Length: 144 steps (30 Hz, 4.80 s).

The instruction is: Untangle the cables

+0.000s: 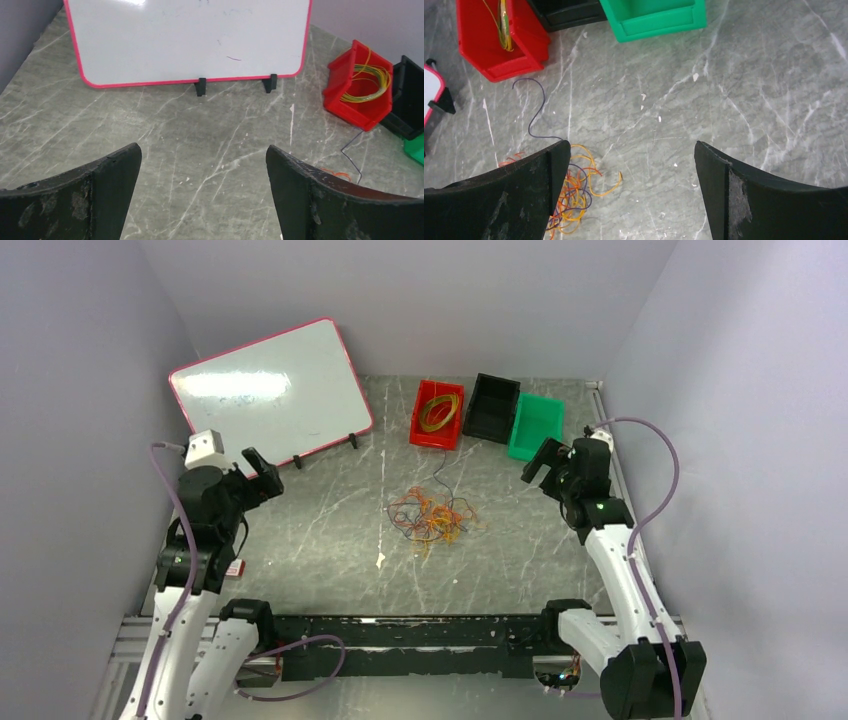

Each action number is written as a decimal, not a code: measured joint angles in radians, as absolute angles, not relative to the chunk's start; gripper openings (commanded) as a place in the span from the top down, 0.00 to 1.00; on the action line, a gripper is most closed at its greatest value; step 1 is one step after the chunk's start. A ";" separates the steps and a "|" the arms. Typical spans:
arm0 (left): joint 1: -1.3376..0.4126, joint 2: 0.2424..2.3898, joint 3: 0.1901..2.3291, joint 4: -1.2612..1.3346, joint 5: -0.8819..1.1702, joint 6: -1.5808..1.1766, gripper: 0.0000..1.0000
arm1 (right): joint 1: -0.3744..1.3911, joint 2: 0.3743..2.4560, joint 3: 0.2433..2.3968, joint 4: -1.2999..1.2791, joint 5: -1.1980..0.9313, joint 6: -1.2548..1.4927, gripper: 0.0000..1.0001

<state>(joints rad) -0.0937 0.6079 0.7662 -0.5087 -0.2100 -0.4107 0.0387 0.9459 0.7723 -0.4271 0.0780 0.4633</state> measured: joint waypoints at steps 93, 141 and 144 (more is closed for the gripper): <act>-0.364 0.994 0.818 -0.150 0.126 -0.311 0.05 | 0.560 1.223 0.673 0.134 -0.007 0.832 1.00; -0.788 1.501 0.587 1.172 0.426 -0.125 0.42 | 0.563 1.139 0.859 0.181 -0.308 0.957 1.00; -0.801 1.542 0.593 1.179 0.414 -0.119 0.48 | 0.563 1.139 0.866 0.170 -0.308 0.954 1.00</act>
<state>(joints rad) -0.8005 1.5421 0.5934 1.1786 0.4137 -0.1188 0.5632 1.1389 0.8661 0.1699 -0.3080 0.9539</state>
